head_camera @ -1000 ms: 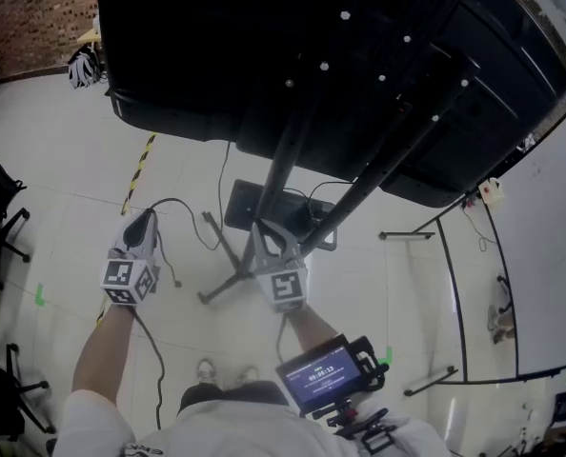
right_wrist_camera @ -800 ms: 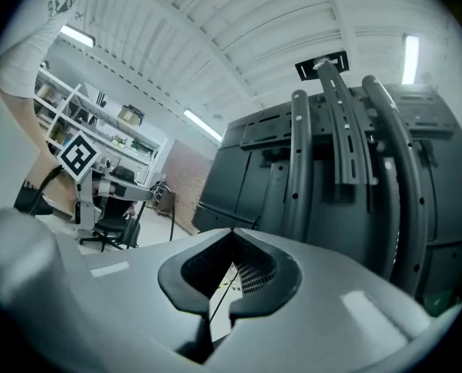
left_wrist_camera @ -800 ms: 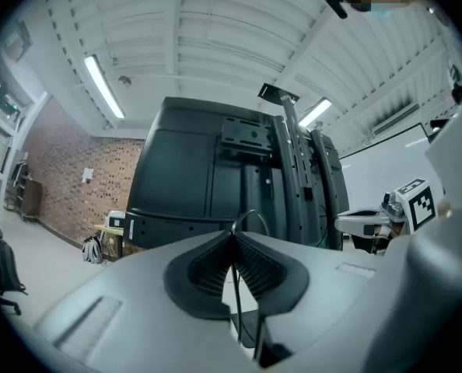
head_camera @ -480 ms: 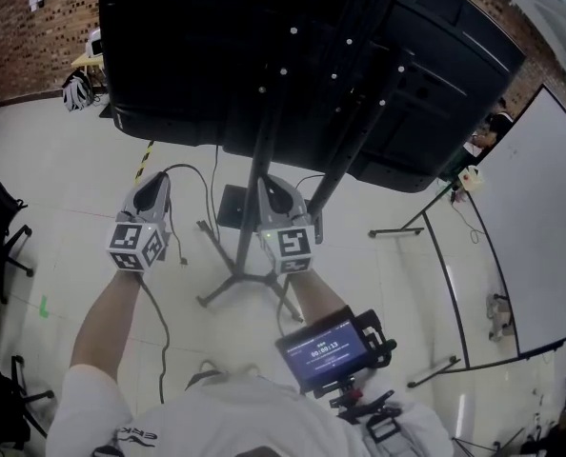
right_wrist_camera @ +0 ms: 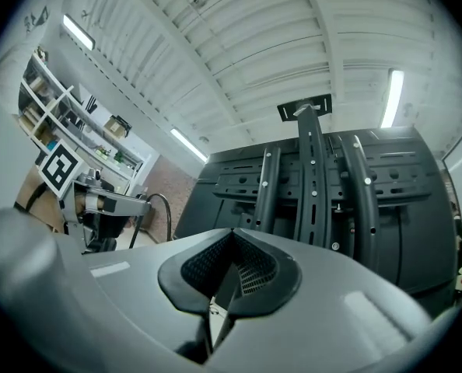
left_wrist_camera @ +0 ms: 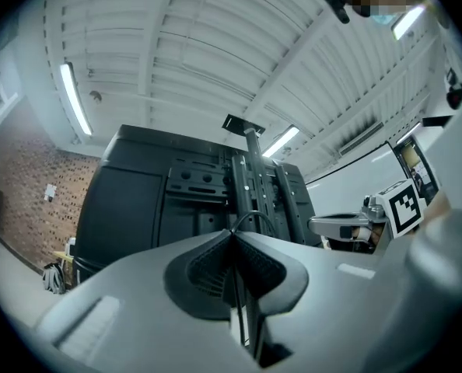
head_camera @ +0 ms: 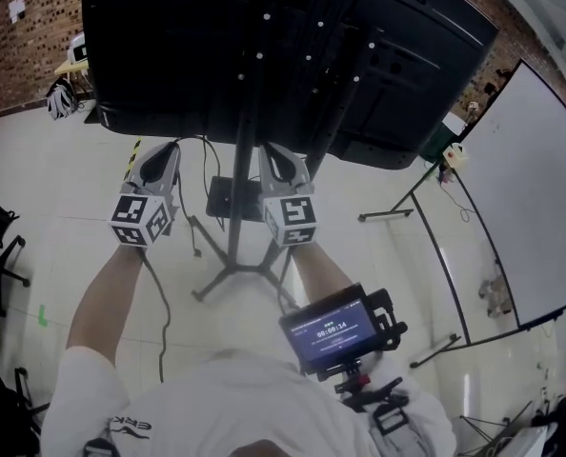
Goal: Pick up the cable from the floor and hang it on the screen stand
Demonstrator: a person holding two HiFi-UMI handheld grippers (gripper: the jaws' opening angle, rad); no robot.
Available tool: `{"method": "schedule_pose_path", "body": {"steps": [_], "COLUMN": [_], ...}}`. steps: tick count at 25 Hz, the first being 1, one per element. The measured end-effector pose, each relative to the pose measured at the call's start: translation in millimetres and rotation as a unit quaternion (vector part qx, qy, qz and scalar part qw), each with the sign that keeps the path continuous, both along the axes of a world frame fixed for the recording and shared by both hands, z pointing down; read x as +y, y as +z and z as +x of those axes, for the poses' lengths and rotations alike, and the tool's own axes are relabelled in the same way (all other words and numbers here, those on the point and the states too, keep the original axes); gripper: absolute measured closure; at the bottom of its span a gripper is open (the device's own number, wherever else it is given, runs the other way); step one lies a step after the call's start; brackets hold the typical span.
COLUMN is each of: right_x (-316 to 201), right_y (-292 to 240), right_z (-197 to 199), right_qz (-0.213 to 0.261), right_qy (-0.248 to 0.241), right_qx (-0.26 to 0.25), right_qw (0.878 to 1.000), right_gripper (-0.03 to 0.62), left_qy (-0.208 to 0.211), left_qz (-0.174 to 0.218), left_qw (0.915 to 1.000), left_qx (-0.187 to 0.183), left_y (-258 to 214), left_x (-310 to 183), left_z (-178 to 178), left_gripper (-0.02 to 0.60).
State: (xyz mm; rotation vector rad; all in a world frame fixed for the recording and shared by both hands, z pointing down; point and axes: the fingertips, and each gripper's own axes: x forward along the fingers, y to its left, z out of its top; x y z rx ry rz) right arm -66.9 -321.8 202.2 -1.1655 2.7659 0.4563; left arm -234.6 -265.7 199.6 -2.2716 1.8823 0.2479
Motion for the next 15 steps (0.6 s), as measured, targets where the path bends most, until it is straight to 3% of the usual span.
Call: {"method": "schedule_pose_path", "body": {"steps": [7, 14, 15], "right_x": [7, 16, 18], "right_y": [1, -10, -11], "right_z": [29, 70, 76], "right_qz": [0.003, 0.012, 0.011], "right_qy": [0.025, 0.047, 0.048], "right_qx": [0.003, 0.004, 0.006], "right_qw": [1.0, 0.999, 0.999], "right_gripper": [0.58, 0.577, 0.551], "left_qy": [0.056, 0.133, 0.144], "left_qz": [0.012, 0.029, 0.032], "left_qw": [0.9983, 0.9904, 0.9888], "left_qx": [-0.009, -0.025, -0.026], "left_y": [-18, -44, -47], "left_x": [-16, -34, -36], "left_z": [45, 118, 130], "left_gripper": [0.569, 0.569, 0.569]}}
